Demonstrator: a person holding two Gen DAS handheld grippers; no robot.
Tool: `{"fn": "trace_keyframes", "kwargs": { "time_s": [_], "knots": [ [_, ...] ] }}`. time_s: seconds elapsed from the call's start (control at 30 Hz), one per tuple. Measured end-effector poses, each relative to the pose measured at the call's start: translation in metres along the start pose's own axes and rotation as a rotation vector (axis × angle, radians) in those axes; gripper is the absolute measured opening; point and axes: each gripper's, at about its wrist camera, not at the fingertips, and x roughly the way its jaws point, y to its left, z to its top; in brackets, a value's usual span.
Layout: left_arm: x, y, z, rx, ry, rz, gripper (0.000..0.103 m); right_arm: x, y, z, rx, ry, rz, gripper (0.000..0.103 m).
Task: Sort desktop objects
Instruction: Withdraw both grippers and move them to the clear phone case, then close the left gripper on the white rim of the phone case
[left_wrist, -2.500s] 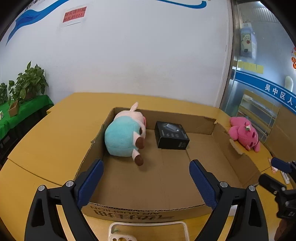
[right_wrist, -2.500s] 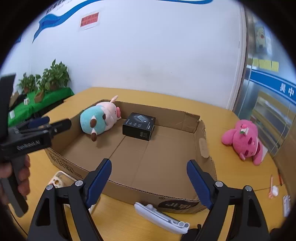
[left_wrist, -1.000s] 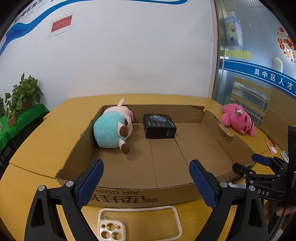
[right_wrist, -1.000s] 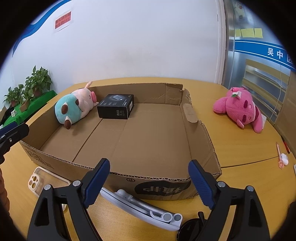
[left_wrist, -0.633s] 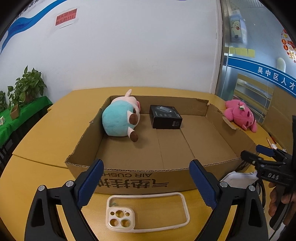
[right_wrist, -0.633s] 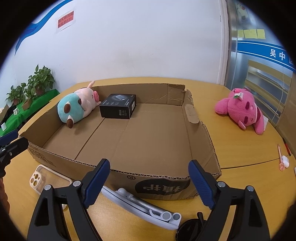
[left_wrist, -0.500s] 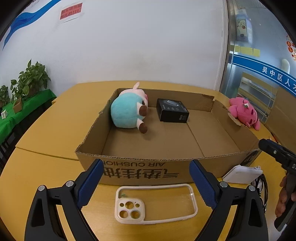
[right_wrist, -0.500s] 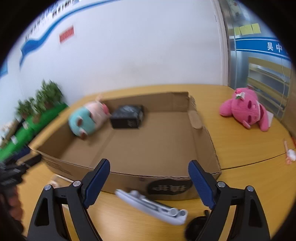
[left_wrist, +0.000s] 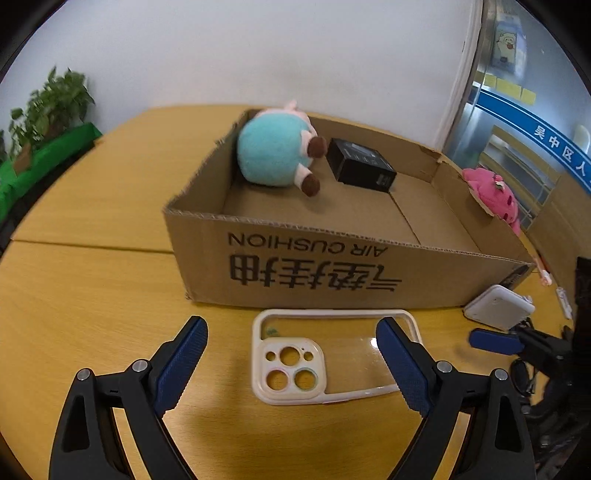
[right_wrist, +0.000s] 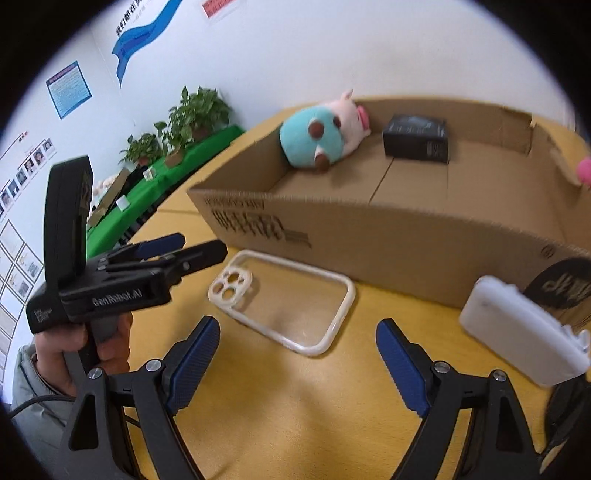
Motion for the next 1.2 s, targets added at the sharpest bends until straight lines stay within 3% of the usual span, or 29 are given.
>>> {"fn": "trace_keyframes", "kwargs": {
  "time_s": [0.1,0.17,0.23,0.37,0.53,0.63,0.83,1.0,1.2],
  "knots": [
    [0.016,0.008,0.003,-0.029,0.051,-0.07,0.093,0.016,-0.003,0.0,0.006,0.044,-0.008,0.087],
    [0.03,0.017,0.005,-0.084,0.109,-0.145,0.082,0.024,-0.005,0.002,0.025,0.051,0.002,0.087],
    [0.042,0.021,0.004,-0.116,0.155,-0.167,0.077,0.032,-0.005,0.004,0.043,0.058,0.033,0.087],
    [0.046,0.021,0.003,-0.116,0.149,-0.188,0.075,0.045,-0.005,0.007,0.069,0.081,0.076,0.088],
    [0.041,0.016,0.001,-0.124,0.141,-0.22,0.074,0.048,-0.011,0.009,0.099,0.062,0.045,0.088],
    [0.029,0.012,0.001,-0.147,0.108,-0.239,0.069,0.034,-0.012,0.008,0.089,0.02,0.049,0.088],
    [-0.003,-0.002,0.003,-0.126,0.022,-0.289,0.069,-0.007,-0.006,0.007,0.029,-0.114,0.044,0.088],
    [-0.005,-0.001,-0.002,-0.127,0.043,-0.328,0.069,-0.028,-0.009,-0.002,-0.01,-0.171,0.069,0.088],
    [-0.007,-0.004,-0.012,-0.121,0.08,-0.346,0.069,-0.039,-0.014,-0.012,0.003,-0.161,0.111,0.088]
  ]
}}
